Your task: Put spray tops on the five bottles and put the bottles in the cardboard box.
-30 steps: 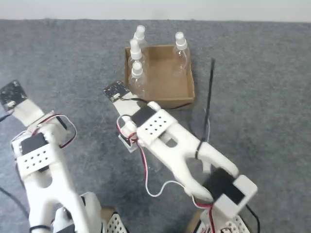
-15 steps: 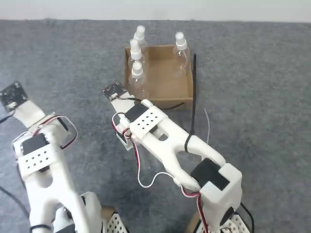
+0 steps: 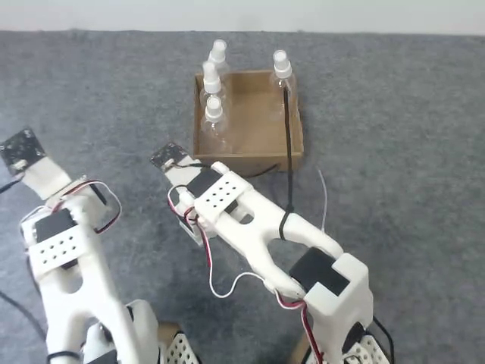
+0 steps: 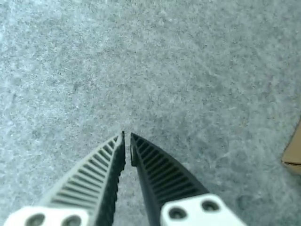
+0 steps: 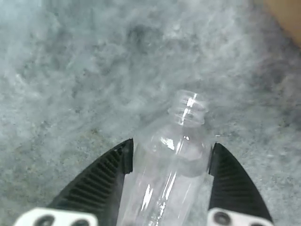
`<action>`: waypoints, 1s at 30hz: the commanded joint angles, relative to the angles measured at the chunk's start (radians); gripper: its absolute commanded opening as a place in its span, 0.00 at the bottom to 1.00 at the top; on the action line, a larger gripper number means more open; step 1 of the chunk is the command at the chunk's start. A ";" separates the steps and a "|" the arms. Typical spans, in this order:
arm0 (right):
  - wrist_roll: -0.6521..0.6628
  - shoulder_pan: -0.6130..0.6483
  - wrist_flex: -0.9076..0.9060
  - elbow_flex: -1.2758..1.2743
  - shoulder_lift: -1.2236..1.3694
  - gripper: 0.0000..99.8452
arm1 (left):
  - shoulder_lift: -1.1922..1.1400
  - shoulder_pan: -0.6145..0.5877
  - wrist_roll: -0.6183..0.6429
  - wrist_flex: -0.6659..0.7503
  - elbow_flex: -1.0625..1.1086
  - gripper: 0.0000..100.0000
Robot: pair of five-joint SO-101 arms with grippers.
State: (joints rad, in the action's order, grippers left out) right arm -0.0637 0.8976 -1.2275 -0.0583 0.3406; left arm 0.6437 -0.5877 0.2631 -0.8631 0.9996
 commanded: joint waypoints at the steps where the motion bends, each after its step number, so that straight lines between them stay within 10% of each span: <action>1: 0.028 0.010 -0.025 0.066 -0.004 0.22 | 0.038 -0.003 -0.005 0.026 -0.012 0.01; 30: 0.020 0.012 -0.127 0.218 0.093 0.25 | 0.038 -0.003 -0.005 0.026 -0.012 0.01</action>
State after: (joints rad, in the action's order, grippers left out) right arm -0.0483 0.9007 -1.3640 0.0997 0.4511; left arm 0.6437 -0.5892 0.2631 -0.8631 0.9996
